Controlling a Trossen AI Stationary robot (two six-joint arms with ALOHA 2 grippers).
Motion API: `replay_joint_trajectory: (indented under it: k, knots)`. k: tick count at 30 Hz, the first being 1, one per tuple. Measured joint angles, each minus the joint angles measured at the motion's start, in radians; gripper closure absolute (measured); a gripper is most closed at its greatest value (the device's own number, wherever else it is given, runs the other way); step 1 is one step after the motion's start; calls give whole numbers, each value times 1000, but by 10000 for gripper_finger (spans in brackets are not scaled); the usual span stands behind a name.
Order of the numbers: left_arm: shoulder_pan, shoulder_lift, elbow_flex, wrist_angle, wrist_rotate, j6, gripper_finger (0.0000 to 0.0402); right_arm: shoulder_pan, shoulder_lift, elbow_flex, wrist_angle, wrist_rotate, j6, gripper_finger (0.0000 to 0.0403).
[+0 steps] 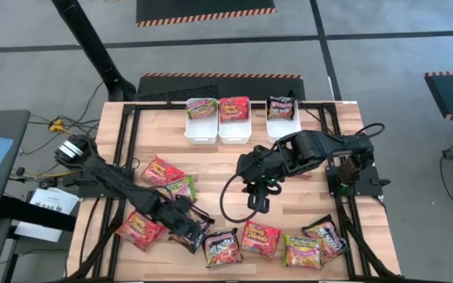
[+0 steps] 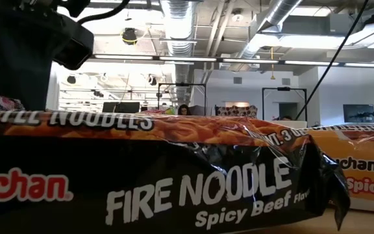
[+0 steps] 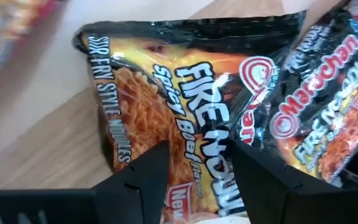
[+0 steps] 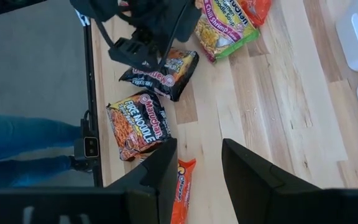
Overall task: Sort Maruchan noodles
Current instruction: Put the black noodle pack into the right white bin
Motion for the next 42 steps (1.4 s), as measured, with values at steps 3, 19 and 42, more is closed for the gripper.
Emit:
replay_joint_trajectory:
  k: [3,19,42]
  knots:
    - [0,13,1,-12,-2,-30,239,0,0,0,3,0,0,253]
    - [1,22,0,-61,-89,21,397,-1,0,0,15,28,1,253]
    - [135,-293,-3,-71,-248,312,401,-114,0,0,9,25,-1,268]
